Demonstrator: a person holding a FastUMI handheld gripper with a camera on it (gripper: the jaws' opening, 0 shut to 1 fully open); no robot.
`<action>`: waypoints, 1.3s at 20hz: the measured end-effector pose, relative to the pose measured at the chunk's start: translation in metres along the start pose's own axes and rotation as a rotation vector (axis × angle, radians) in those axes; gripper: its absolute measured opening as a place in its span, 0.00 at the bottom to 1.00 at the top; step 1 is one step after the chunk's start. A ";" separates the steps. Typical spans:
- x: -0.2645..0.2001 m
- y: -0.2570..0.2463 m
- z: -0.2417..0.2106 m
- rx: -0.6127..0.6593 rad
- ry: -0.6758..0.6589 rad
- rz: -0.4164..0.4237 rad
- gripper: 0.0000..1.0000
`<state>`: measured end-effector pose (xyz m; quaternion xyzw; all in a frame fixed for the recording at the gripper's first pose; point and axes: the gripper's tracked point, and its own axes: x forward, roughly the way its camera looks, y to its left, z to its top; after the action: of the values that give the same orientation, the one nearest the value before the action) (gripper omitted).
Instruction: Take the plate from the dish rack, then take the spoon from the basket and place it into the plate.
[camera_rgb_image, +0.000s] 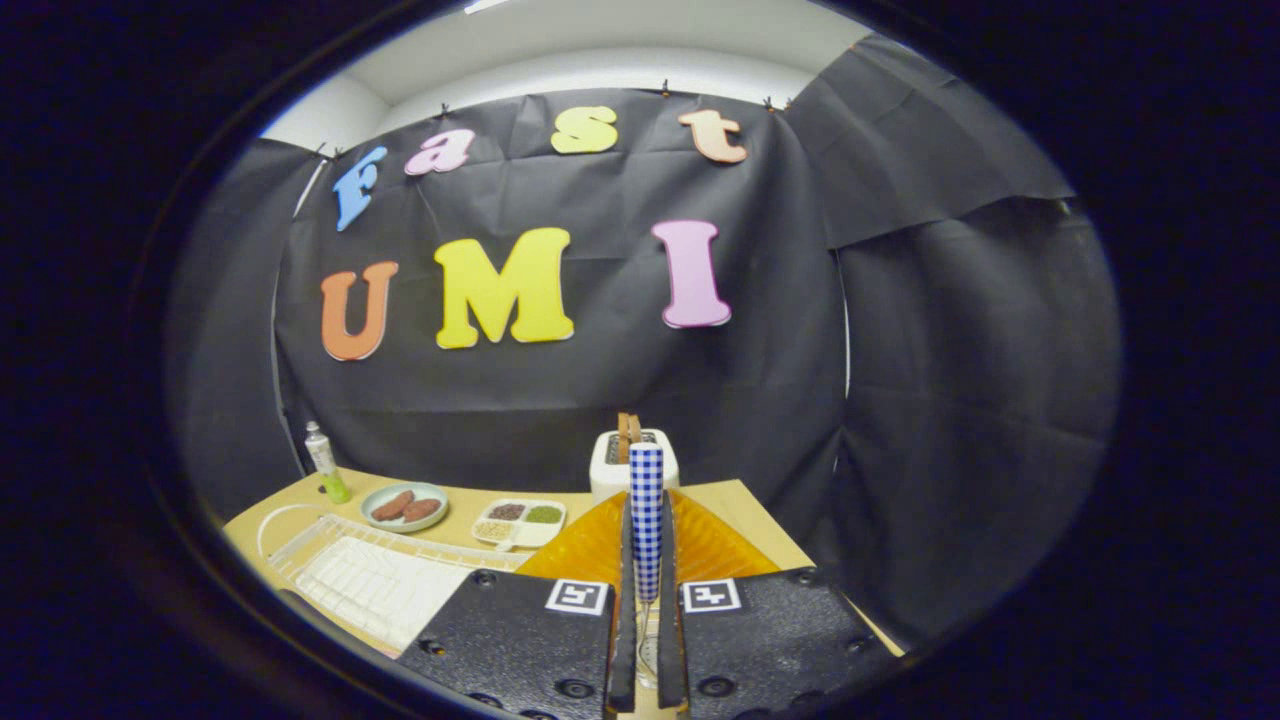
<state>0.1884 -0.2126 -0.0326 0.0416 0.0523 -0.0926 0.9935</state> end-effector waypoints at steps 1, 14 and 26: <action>-0.014 0.014 0.002 0.002 -0.007 0.020 0.14; -0.129 0.170 -0.102 0.006 0.046 0.229 0.14; -0.135 0.237 -0.172 0.108 0.056 0.341 0.14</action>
<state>0.0845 0.0592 -0.1710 0.1057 0.0672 0.0759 0.9892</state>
